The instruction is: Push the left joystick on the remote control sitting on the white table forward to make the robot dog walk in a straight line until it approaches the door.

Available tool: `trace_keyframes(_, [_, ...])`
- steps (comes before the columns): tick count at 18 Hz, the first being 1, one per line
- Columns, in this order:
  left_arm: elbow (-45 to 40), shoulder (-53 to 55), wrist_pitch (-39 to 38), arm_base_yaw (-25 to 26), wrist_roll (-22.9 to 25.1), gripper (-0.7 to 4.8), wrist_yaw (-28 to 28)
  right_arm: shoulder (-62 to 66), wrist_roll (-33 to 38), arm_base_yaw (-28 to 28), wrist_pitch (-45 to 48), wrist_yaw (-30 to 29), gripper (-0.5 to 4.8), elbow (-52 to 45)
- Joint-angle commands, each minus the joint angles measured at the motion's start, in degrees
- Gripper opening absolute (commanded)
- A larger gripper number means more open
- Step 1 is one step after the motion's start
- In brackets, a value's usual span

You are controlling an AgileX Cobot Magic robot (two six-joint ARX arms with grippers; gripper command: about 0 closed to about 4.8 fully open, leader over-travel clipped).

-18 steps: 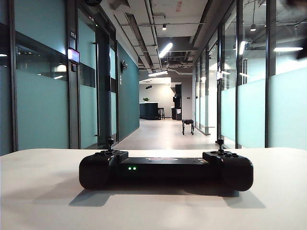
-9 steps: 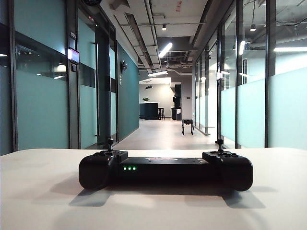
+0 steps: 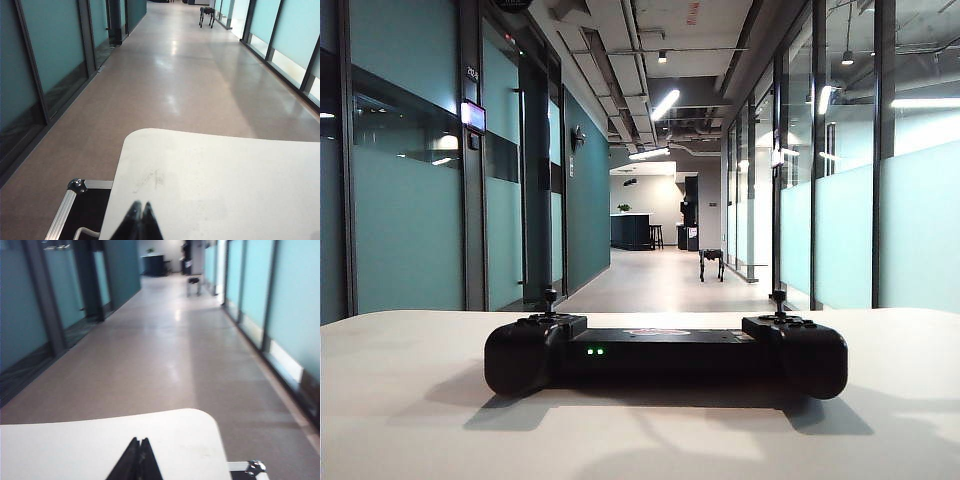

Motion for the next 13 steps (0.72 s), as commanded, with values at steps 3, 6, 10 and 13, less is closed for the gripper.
trace_keyframes(3, [0.2,0.0,0.9,0.0,-0.2,-0.05,0.1,-3.1,-0.2,-0.4,0.5,-0.1,-0.05,-2.4])
trace_keyframes(6, [0.2,0.0,0.9,0.0,-0.2,-0.05,0.1,-3.5,-0.2,-0.4,-3.8,-0.2,-0.05,-2.4])
trace_keyframes(10, [0.2,0.0,0.9,0.0,-0.2,-0.05,0.1,-4.7,-0.2,-0.3,-6.7,-0.2,-0.05,-2.4])
trace_keyframes(13, [0.2,0.0,0.9,0.0,-0.2,-0.05,0.1,-4.7,-0.3,-0.3,-4.4,-0.2,-0.05,-2.4])
